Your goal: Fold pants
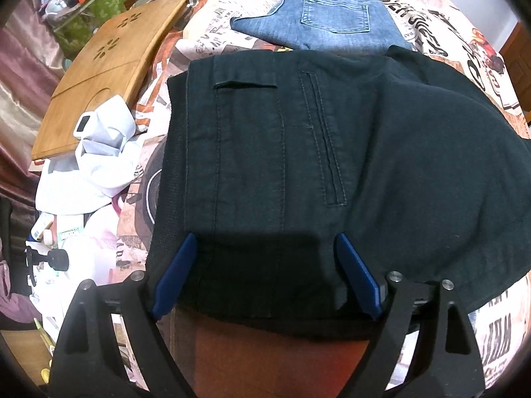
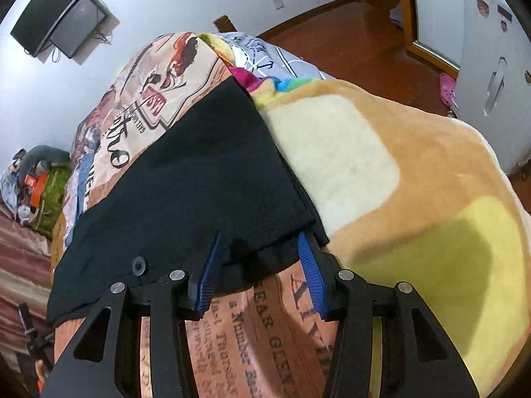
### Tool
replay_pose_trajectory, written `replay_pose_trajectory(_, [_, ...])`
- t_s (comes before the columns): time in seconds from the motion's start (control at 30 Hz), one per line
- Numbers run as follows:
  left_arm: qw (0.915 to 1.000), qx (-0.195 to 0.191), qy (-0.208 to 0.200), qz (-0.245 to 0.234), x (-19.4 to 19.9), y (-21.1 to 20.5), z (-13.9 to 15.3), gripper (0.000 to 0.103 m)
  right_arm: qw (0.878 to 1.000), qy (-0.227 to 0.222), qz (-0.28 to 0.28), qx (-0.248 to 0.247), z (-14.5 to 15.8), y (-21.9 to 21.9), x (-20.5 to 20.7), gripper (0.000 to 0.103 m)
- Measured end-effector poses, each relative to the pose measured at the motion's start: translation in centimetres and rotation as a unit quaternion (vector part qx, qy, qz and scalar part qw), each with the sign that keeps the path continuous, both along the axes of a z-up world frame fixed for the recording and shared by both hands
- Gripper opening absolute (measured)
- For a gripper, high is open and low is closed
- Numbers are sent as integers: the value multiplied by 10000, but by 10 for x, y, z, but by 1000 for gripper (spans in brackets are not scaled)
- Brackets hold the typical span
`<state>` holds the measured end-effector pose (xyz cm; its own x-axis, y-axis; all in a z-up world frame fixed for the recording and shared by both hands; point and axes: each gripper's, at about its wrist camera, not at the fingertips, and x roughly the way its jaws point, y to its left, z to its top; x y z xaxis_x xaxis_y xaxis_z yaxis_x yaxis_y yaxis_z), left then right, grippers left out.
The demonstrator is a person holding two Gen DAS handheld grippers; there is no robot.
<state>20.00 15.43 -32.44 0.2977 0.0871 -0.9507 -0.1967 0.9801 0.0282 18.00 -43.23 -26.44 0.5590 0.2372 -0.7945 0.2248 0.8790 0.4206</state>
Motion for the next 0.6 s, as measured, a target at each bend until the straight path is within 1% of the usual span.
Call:
replay_pose_trajectory(0.07, [10000, -7, -1, 7, 0, 1, 0, 88, 9999, -25, -28, -114, 0, 2, 4, 40])
replay_pose_trajectory(0.13, [10000, -4, -9, 9, -1, 1, -1, 88, 9996, -26, -78, -262, 0, 4, 9, 27])
replay_pose_trajectory(0.17, [10000, -2, -15, 12, -1, 1, -1, 88, 9995, -34, -121, -282, -1, 3, 12, 24])
replay_pose_trajectory(0.23, [10000, 1, -29, 15, -1, 1, -1, 88, 9993, -29, -195, -327, -3, 3, 17, 10])
replay_pose_trajectory(0.3, [10000, 1, -36, 15, -2, 1, -1, 88, 9991, -70, -206, -359, -3, 3, 19, 8])
replay_pose_trajectory(0.43, [10000, 14, -43, -43, -2, 2, -1, 88, 9985, -197, -165, -482, 6, 5, 14, 5])
replay_pose_trajectory(0.53, [10000, -21, 5, 31, -2, 7, 2, 88, 9987, -160, -200, -434, 9, -2, 7, 5])
replay_pose_trajectory(0.6, [9999, -67, 6, 103, 0, 11, 10, 87, 9984, -132, -131, -527, 14, -4, 2, 5])
